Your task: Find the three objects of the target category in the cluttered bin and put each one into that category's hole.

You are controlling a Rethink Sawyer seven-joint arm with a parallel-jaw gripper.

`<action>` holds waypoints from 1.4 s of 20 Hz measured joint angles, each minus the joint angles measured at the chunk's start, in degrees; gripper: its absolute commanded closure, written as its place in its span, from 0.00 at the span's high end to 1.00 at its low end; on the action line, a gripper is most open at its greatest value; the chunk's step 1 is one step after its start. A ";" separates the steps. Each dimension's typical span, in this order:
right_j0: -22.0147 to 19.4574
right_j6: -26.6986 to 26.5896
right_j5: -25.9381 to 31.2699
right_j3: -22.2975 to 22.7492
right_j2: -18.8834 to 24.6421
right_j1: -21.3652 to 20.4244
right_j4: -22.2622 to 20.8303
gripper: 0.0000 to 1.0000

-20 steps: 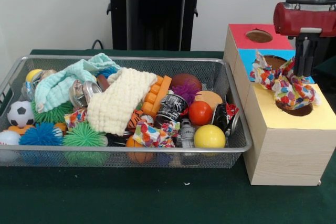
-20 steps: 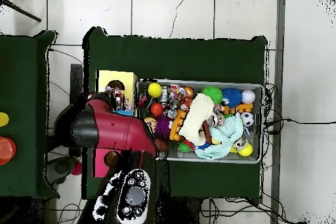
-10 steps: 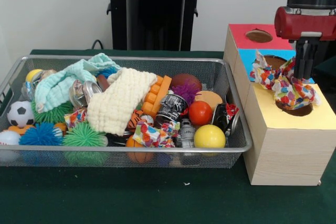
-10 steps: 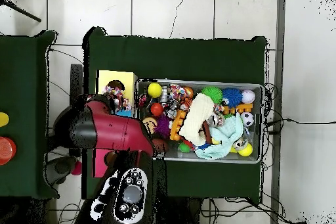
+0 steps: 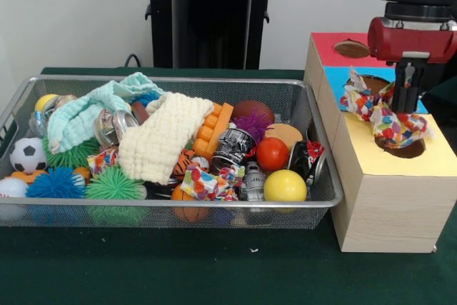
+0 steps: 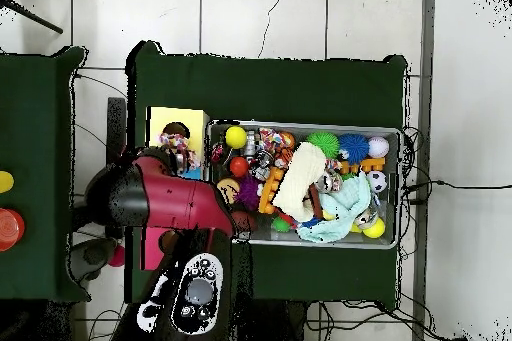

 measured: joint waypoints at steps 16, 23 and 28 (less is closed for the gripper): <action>-0.07 0.00 -1.25 -0.01 -0.59 1.56 -0.63 0.00; -0.65 0.00 -8.42 0.04 -0.41 2.97 -0.90 0.00; -1.61 0.00 -15.42 0.17 -0.10 4.00 -1.93 0.00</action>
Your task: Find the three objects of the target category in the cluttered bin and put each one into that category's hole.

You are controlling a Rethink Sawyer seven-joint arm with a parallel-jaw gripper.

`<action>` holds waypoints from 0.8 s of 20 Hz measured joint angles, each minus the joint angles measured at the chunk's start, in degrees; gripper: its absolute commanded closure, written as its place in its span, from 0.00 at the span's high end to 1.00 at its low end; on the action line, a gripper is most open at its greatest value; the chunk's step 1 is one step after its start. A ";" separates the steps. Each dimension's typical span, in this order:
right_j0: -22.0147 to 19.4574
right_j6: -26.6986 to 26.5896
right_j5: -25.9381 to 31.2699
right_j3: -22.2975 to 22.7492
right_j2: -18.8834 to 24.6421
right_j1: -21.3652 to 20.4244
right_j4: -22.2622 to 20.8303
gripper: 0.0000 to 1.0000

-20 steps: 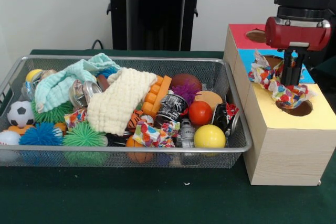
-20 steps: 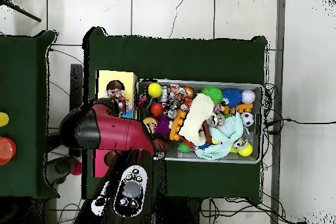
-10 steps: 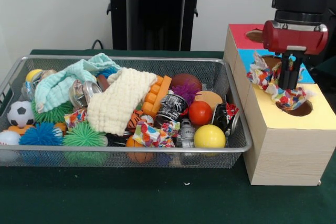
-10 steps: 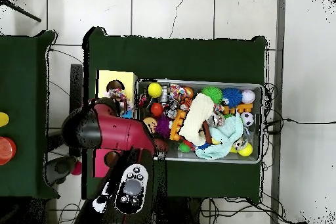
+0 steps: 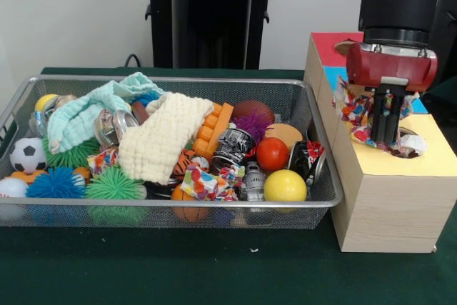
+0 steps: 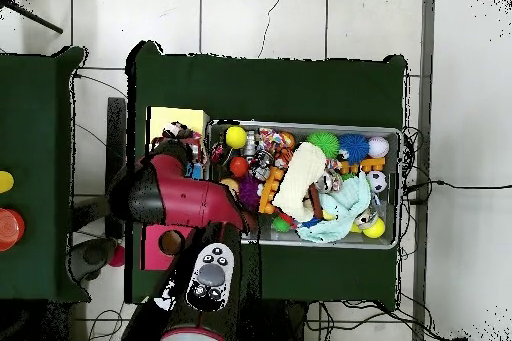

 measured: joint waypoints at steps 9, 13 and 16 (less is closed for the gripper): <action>-1.38 0.00 -5.20 0.80 0.93 1.01 -0.52 0.00; -1.44 0.00 -5.21 0.85 1.08 1.00 -0.52 0.00; -1.90 0.00 -5.11 0.95 1.64 0.83 -0.41 0.00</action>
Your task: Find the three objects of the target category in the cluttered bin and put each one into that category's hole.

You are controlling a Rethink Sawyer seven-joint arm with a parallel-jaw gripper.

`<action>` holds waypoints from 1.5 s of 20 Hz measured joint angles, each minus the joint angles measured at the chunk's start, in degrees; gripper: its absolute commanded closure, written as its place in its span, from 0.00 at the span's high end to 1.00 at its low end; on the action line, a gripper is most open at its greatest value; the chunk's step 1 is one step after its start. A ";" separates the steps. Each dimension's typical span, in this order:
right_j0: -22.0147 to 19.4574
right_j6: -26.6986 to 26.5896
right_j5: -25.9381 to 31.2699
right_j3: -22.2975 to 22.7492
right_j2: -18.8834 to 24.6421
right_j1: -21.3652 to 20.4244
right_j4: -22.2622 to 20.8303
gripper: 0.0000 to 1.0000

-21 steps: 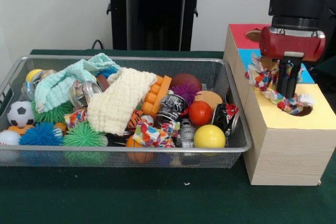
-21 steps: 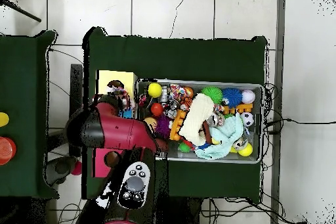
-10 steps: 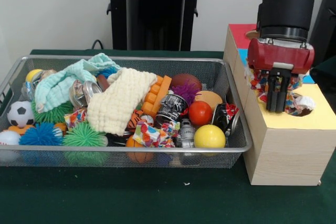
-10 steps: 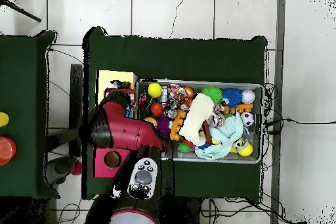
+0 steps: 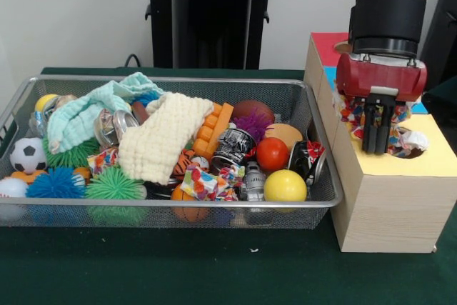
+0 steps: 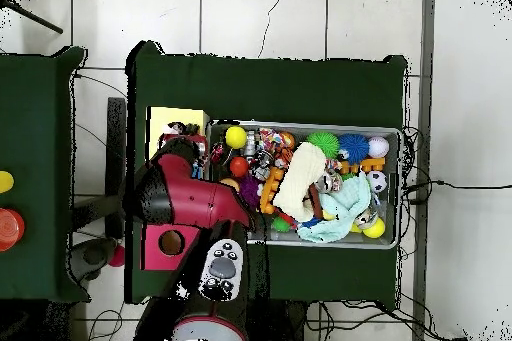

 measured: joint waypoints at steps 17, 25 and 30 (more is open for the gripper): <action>-0.22 0.00 8.21 1.15 1.17 -2.06 4.29 0.00; 4.76 0.00 24.12 0.25 -2.97 -4.08 4.99 0.00; 7.14 0.00 31.01 -0.27 -5.00 -5.16 4.99 0.00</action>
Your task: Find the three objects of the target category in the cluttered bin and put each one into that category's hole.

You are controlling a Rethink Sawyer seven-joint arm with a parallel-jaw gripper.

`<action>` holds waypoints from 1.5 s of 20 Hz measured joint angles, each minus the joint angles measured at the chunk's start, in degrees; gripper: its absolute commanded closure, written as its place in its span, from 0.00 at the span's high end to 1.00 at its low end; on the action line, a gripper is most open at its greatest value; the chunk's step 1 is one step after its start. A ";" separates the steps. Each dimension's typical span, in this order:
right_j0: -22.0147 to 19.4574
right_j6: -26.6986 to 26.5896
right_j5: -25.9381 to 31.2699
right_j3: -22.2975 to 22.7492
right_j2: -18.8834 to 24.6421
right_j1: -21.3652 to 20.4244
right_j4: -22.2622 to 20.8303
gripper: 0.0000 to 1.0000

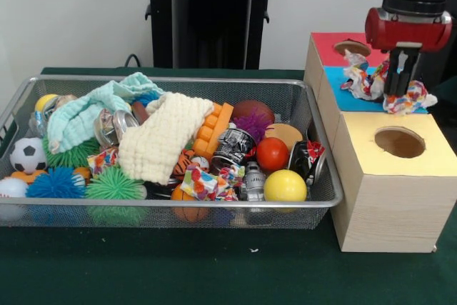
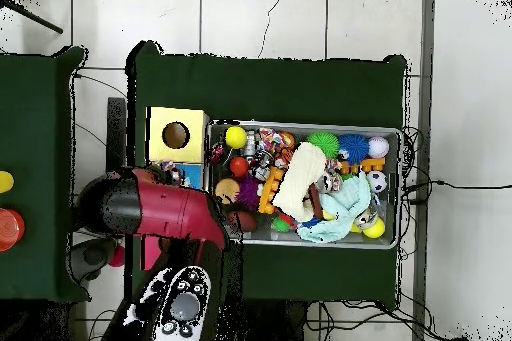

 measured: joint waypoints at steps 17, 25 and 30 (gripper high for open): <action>1.21 0.00 2.20 -2.05 -3.07 -0.81 0.00 0.00; 1.22 0.00 2.47 -3.07 -3.65 -0.80 0.00 0.00; 1.21 0.00 4.69 -3.79 -4.48 -0.85 -0.01 0.00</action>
